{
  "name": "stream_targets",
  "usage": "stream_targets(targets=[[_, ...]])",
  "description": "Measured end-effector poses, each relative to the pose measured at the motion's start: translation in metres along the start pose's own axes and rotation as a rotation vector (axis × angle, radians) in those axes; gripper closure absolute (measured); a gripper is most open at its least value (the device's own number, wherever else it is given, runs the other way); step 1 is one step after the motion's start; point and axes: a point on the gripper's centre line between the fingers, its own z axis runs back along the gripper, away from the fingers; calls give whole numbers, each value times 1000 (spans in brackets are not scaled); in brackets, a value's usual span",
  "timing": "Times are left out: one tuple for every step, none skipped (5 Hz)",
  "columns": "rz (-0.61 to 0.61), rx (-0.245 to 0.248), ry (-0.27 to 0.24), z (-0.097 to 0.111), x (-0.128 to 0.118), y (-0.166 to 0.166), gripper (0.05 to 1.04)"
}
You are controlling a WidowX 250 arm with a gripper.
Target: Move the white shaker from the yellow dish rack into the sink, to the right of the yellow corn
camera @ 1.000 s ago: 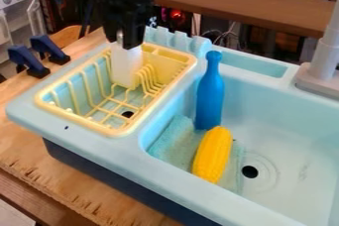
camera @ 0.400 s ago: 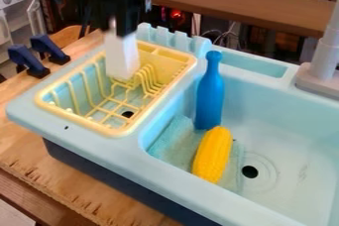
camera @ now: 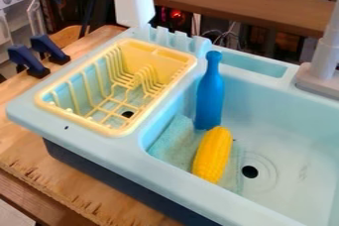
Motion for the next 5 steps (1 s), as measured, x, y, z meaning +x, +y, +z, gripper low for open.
stream_targets(targets=[[-61,-30,-17,5,4,-25,559],[-129,-146,-116,18,-9,-72,559],[-196,-236,-210,30,-22,-111,559],[-291,-280,-255,53,-40,-137,559],[-338,-329,-216,48,-46,-150,559]])
